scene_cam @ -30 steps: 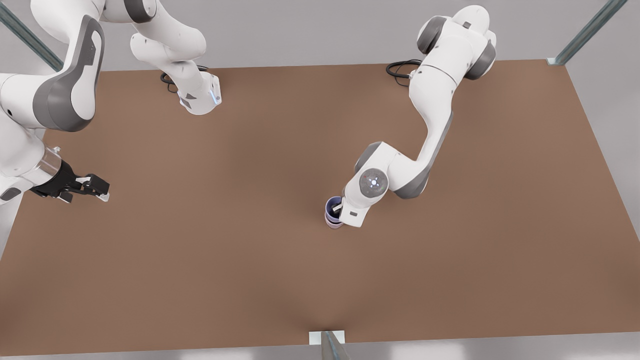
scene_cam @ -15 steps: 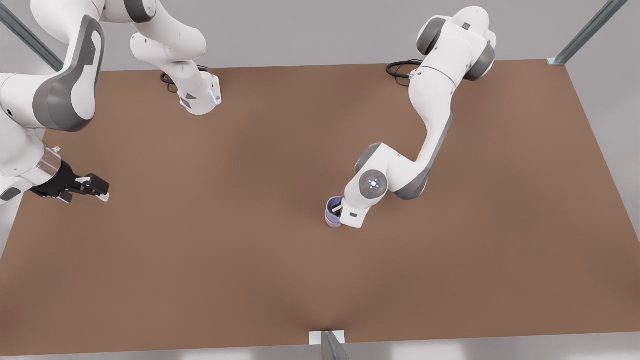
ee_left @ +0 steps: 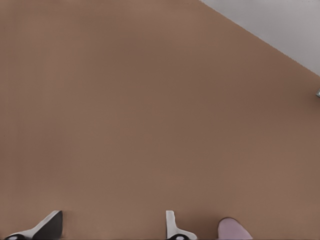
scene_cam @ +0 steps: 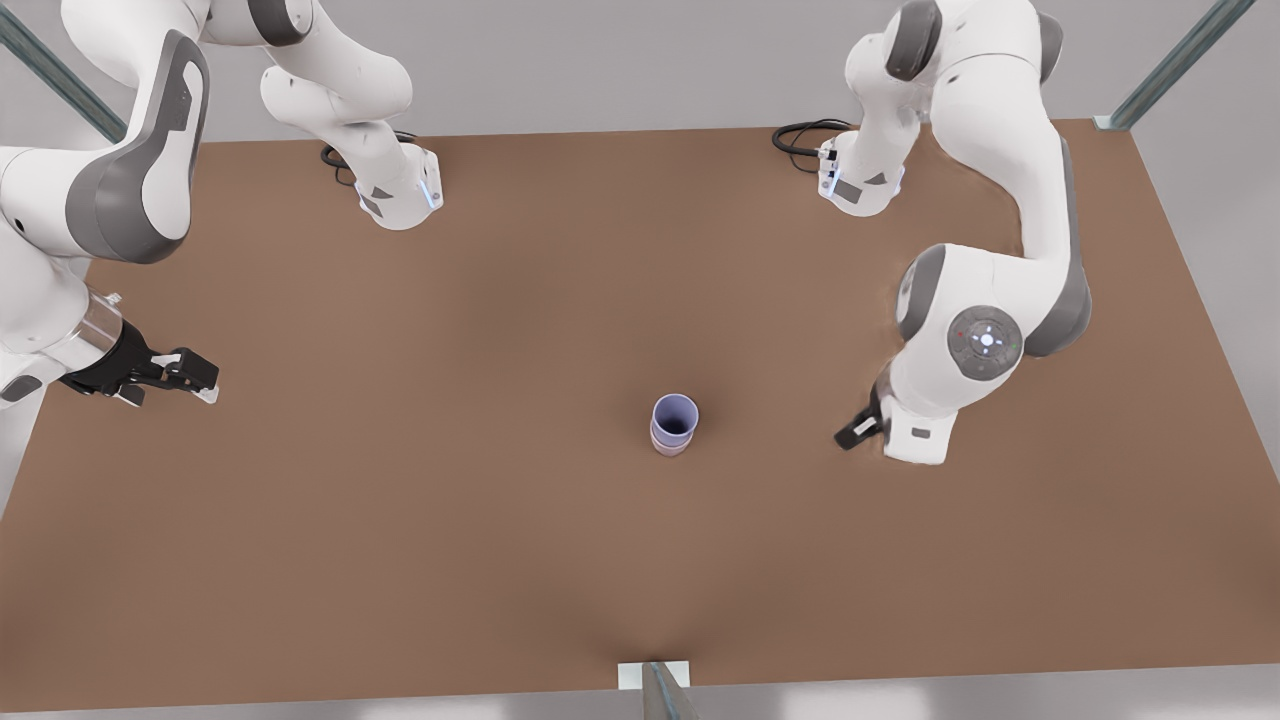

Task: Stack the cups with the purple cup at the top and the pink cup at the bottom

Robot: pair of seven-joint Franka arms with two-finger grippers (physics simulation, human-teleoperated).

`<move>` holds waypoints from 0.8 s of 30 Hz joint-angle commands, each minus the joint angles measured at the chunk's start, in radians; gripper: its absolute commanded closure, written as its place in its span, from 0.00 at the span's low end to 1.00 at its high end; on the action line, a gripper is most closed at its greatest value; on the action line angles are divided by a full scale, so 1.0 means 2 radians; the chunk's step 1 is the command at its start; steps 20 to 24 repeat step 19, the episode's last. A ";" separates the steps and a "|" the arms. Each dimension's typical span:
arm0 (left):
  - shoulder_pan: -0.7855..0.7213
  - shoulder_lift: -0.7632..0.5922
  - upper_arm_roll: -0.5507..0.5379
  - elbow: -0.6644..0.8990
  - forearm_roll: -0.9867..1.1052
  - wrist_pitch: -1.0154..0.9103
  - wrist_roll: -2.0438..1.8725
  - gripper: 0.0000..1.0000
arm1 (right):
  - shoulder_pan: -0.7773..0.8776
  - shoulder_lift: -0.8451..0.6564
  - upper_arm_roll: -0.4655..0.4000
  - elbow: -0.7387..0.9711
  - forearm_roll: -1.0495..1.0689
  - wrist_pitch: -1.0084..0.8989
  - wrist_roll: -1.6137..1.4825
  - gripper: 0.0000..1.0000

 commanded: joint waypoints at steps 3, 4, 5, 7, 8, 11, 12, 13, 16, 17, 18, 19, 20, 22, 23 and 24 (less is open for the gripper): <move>0.065 -0.077 -0.041 -0.026 0.035 -0.102 0.343 0.00 | 0.000 -0.001 0.000 0.000 0.000 0.000 -0.001 0.00; 0.068 -0.094 -0.042 -0.035 0.039 -0.102 0.361 0.00 | 0.000 -0.001 0.000 0.000 0.000 0.000 -0.001 0.00; 0.086 -0.102 -0.048 -0.037 0.038 -0.102 0.422 0.00 | 0.000 -0.001 0.000 0.000 0.000 0.000 -0.001 0.00; 0.086 -0.110 -0.049 -0.037 0.037 -0.096 0.466 0.00 | 0.000 -0.001 0.000 0.000 0.000 0.000 -0.001 0.00; 0.086 -0.124 -0.049 -0.059 0.035 -0.075 0.468 0.00 | 0.000 -0.001 0.000 0.000 0.000 0.000 -0.001 0.00; 0.086 -0.137 -0.049 -0.095 0.034 -0.041 0.467 0.00 | 0.001 -0.001 0.000 0.000 0.000 0.002 -0.001 0.00; 0.086 -0.137 -0.049 -0.095 0.034 -0.037 0.467 0.00 | 0.001 -0.001 0.000 0.000 0.000 0.002 -0.001 0.00; 0.086 -0.133 -0.049 -0.096 0.034 -0.033 0.467 0.00 | 0.000 -0.001 0.000 0.000 0.000 0.002 -0.001 0.00; 0.086 -0.134 -0.049 -0.106 0.034 -0.022 0.467 0.00 | 0.000 -0.001 0.000 0.000 0.000 0.003 -0.001 0.00; 0.086 -0.134 -0.049 -0.106 0.034 -0.023 0.467 0.00 | 0.000 -0.001 0.000 0.000 0.000 0.003 -0.001 0.00; 0.086 -0.134 -0.049 -0.106 0.034 -0.023 0.466 0.00 | 0.000 -0.001 0.000 0.000 0.000 0.003 -0.001 0.00; 0.086 -0.134 -0.049 -0.107 0.034 -0.023 0.467 0.00 | 0.001 -0.001 0.000 0.000 0.000 0.003 -0.001 0.00; 0.086 -0.134 -0.049 -0.107 0.034 -0.023 0.467 0.00 | 0.001 -0.001 0.000 0.000 0.000 0.003 -0.001 0.00; 0.086 -0.134 -0.049 -0.107 0.034 -0.023 0.467 0.00 | 0.001 -0.001 0.000 0.000 0.000 0.003 -0.001 0.00; 0.086 -0.134 -0.049 -0.107 0.034 -0.023 0.467 0.00 | 0.001 -0.001 0.000 0.000 0.000 0.003 -0.001 0.00; 0.086 -0.134 -0.049 -0.107 0.034 -0.023 0.467 0.00 | 0.001 -0.001 0.000 0.000 0.000 0.003 -0.001 0.00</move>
